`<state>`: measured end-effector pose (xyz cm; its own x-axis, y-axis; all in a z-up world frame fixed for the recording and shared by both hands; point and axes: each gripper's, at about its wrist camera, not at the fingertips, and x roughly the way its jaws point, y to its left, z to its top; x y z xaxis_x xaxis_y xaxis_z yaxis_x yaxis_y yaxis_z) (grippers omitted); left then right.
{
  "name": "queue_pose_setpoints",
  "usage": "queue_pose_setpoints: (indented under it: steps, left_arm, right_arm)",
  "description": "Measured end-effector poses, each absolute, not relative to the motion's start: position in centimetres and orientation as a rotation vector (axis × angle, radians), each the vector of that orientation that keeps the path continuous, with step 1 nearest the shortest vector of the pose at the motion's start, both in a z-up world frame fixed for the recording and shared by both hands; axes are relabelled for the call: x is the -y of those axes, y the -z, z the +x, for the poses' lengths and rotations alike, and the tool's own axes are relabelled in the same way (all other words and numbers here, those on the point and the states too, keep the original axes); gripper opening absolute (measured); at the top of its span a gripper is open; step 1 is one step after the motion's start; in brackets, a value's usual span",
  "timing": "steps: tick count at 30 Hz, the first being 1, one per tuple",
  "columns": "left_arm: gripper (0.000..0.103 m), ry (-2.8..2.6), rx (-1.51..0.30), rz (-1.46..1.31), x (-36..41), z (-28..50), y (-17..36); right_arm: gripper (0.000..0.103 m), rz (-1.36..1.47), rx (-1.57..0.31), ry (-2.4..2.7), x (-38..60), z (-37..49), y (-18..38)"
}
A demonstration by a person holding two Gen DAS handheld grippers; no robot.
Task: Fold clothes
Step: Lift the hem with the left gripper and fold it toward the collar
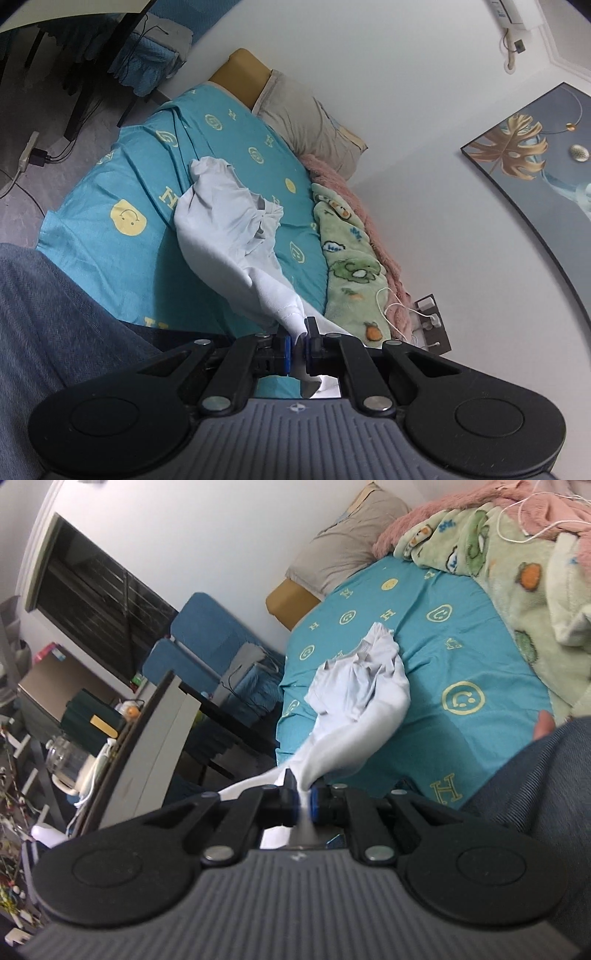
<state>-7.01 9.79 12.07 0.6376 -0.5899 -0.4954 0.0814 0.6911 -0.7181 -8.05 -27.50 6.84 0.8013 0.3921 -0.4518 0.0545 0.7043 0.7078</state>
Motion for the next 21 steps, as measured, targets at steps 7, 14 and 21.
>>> queue_pose_setpoints:
  steps: [7, 14, 21]
  left_arm:
    - [0.007, 0.36, -0.844, -0.653, -8.1, -4.4, -11.8]
    - [0.007, 0.284, -0.902, -0.542, -5.3, 5.2, -8.1]
    - [0.007, 0.198, -0.927, -0.448, -3.8, 18.2, -1.1]
  right_arm:
    - [0.01, 0.815, -0.646, -0.178, 28.2, -6.2, -5.3]
    - [0.01, 0.802, -0.7, -0.125, 28.6, 2.0, -2.3]
    - [0.01, 0.745, -0.759, -0.096, 28.3, 14.3, 2.8]
